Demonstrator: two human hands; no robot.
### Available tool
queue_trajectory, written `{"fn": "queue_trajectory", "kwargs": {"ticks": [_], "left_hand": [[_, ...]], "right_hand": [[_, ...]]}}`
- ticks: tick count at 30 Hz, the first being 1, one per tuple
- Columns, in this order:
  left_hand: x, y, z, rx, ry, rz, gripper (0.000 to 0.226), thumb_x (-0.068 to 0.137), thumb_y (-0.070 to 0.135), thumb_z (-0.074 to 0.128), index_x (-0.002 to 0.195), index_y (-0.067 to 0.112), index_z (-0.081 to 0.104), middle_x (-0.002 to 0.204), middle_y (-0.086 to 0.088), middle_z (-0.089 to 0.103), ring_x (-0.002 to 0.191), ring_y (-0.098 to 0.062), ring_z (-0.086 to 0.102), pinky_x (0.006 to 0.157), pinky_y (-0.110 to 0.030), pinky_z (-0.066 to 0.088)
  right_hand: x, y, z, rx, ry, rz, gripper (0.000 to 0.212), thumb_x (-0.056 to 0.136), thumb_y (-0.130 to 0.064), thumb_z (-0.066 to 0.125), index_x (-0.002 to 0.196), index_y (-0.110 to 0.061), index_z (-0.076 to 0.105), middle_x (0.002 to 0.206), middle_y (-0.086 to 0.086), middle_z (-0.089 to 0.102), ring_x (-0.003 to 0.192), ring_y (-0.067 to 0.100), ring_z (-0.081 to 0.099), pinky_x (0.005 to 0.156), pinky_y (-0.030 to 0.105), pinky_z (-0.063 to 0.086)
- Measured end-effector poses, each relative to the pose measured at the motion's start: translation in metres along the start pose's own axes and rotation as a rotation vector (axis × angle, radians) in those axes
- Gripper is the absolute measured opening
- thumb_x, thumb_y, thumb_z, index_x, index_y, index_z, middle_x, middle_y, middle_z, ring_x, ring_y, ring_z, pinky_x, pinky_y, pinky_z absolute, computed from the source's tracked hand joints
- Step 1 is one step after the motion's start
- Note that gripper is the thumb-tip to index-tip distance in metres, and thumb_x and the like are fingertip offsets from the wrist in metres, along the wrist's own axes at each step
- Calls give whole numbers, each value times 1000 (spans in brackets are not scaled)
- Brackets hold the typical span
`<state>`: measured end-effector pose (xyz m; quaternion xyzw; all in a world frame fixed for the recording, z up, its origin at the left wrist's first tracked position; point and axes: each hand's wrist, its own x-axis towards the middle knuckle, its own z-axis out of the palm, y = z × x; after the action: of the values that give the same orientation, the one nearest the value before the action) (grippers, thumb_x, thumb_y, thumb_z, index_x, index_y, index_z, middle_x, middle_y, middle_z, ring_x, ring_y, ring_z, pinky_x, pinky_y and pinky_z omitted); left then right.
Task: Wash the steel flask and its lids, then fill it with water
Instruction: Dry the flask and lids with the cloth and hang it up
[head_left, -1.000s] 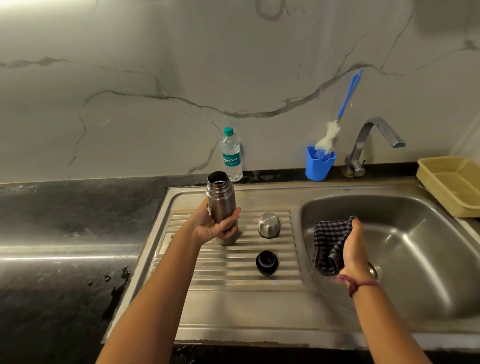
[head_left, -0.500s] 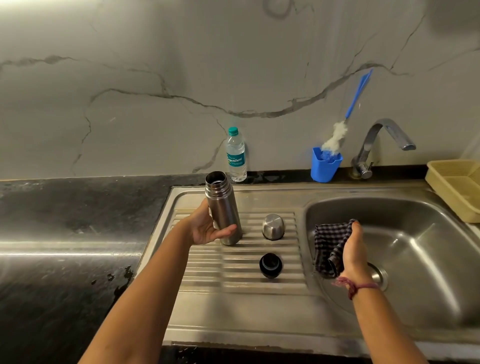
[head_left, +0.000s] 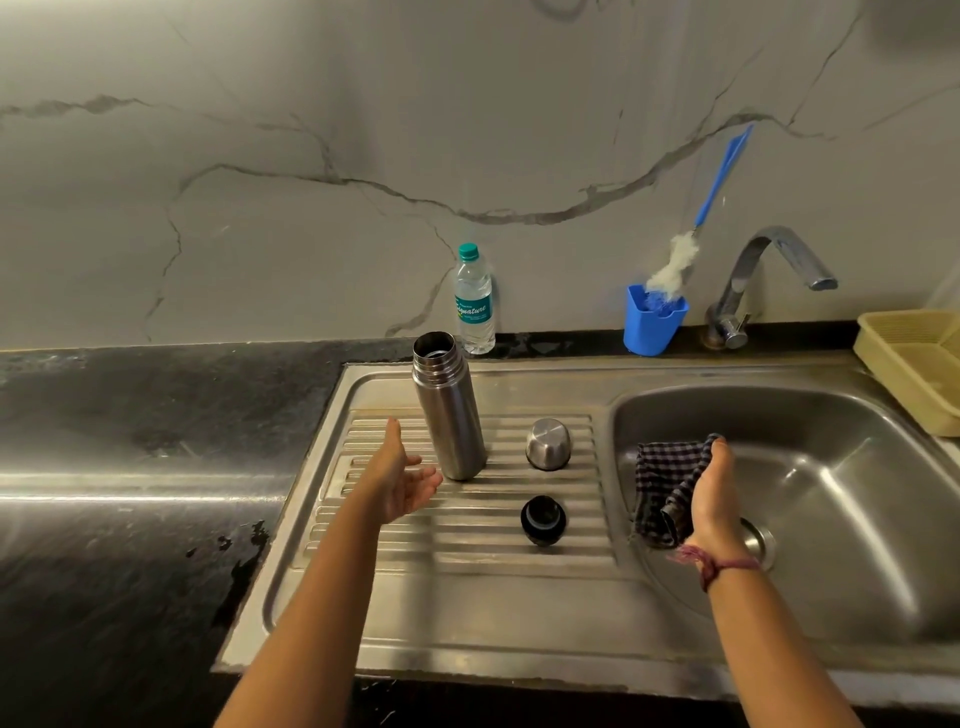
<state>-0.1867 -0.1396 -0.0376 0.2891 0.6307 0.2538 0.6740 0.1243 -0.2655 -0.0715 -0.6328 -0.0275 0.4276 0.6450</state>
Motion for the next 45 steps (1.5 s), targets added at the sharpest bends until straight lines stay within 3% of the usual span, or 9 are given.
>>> {"fn": "queue_trajectory", "kwargs": {"ticks": [4,9,13,17,20,34,38,42,45], "left_hand": [[-6,-41,11,-103,68,85,27,102,35,40,106,10,50,70,-3,49,56,-15,50,49,-25,41],[-20,-74,39,170,95,396,14,96,21,60,105,10,57,84,-5,58,63,-13,55,49,-17,43],[-19,-94,60,502,-14,617,41,78,29,81,112,17,61,104,-1,62,88,-12,59,73,-16,48],[-7,-109,73,895,-18,731,80,73,43,83,141,23,46,131,6,48,123,-14,42,106,-29,37],[-2,-115,81,1024,55,716,91,71,53,81,147,28,38,141,5,46,129,-21,39,107,-38,35],[-29,-110,136,617,-151,855,63,64,38,85,122,28,61,118,9,57,109,-3,56,99,-30,48],[-41,-99,178,563,-244,765,55,55,43,80,106,34,63,112,2,54,103,-12,61,92,-33,54],[-51,-91,218,504,-400,635,40,64,25,85,101,18,74,97,-13,73,84,-14,66,83,-39,55],[-56,-90,241,334,-410,472,71,59,41,86,123,19,66,109,-13,73,84,-12,65,78,-31,53]], "right_hand": [[3,3,-5,16,0,19,92,69,-82,38,137,-21,47,131,6,56,116,27,55,105,51,40],[1,7,-10,77,49,-5,82,77,-76,37,132,-17,53,122,7,62,106,26,60,98,45,47],[-7,8,-15,132,89,-42,52,96,-59,33,109,-15,59,102,2,66,74,11,66,65,24,54],[-16,8,-21,176,110,-46,43,100,-50,31,97,-16,58,95,0,61,75,10,58,65,26,48],[-11,11,-29,215,121,-33,48,98,-54,33,114,-15,57,105,3,63,81,12,60,72,29,48],[15,-10,-69,158,62,33,71,91,-66,35,128,-11,58,118,13,66,100,27,65,78,34,53],[17,-25,-85,140,-59,28,77,86,-75,35,129,-15,57,118,11,67,107,28,64,96,46,48],[20,-43,-104,150,-193,56,65,91,-66,37,118,-13,64,111,11,71,101,27,66,88,42,51],[27,-54,-117,110,-198,42,59,94,-56,40,121,-8,64,115,16,68,105,31,65,86,42,51]]}}
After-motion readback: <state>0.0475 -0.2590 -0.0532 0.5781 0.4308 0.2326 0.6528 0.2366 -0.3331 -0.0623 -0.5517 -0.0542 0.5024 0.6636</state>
